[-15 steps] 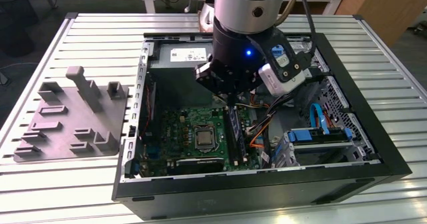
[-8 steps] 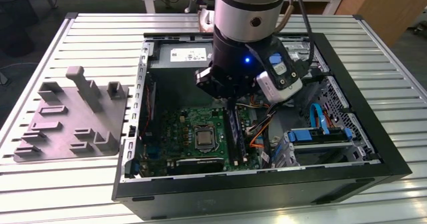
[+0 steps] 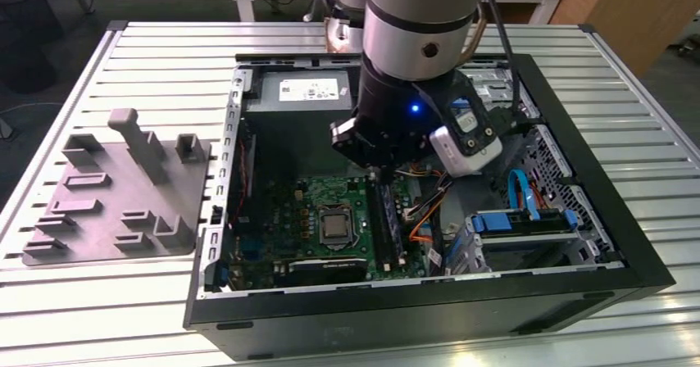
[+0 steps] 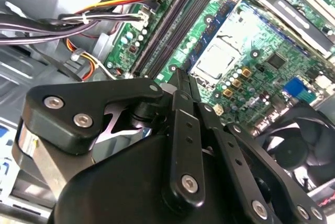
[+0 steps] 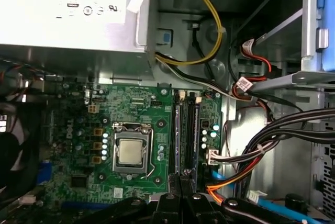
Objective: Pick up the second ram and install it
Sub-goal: 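Insert the second ram into the second slot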
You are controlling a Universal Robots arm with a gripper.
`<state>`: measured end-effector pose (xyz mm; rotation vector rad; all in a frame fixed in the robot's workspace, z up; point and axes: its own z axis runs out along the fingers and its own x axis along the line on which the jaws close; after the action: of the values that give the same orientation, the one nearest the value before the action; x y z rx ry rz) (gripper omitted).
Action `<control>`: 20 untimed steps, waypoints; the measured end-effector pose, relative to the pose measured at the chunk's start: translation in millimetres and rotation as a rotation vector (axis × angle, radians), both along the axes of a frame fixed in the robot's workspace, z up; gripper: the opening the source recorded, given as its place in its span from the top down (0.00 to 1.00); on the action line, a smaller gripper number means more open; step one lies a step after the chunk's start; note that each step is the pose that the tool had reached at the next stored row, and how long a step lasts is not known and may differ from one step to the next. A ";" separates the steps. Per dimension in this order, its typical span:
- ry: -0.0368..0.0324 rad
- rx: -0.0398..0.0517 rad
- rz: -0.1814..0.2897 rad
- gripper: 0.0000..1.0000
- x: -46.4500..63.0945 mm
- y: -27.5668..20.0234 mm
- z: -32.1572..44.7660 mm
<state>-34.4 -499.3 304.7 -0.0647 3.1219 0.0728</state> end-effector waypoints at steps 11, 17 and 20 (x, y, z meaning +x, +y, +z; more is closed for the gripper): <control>0.0000 0.0000 0.000 0.89 3.6 0.0 -19.4; 0.0000 0.0000 0.000 0.89 3.6 0.0 -30.3; 0.0000 0.0001 0.000 0.89 3.6 0.0 -35.8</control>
<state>-30.8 -499.3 268.9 -0.0640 3.1219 0.0728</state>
